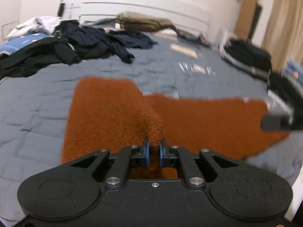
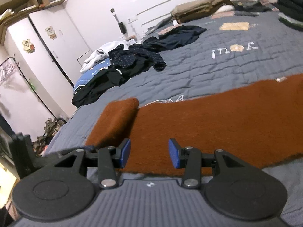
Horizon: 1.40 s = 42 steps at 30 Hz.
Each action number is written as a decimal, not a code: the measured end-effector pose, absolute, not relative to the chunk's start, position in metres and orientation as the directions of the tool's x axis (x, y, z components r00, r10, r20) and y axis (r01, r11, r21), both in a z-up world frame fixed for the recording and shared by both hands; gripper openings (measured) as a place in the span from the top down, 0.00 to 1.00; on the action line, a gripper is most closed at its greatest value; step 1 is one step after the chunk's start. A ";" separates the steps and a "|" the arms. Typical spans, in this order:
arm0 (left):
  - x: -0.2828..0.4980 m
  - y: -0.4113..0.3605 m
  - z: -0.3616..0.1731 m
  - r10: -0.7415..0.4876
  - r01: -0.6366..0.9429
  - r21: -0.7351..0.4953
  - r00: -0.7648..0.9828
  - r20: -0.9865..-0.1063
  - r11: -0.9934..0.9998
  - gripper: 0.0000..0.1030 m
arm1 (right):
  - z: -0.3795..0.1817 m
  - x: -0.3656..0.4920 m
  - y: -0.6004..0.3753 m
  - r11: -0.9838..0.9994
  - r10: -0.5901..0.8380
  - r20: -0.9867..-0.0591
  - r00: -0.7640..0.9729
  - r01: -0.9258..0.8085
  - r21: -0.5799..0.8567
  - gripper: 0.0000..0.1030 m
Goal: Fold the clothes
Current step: 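Fold the garment end over onto itself with the left tool and release, then grasp the folded garment edge with the right tool and lift it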
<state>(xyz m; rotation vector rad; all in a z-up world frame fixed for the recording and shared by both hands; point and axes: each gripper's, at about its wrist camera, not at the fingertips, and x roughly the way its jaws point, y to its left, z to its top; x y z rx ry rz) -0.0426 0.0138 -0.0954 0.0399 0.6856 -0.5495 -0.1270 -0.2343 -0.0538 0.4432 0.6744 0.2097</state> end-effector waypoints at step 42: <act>-0.061 0.101 -0.064 -0.390 0.387 -0.136 0.716 -0.579 0.912 0.42 | -0.128 -0.021 -0.162 0.707 0.614 -0.568 0.549 -0.063 0.704 0.58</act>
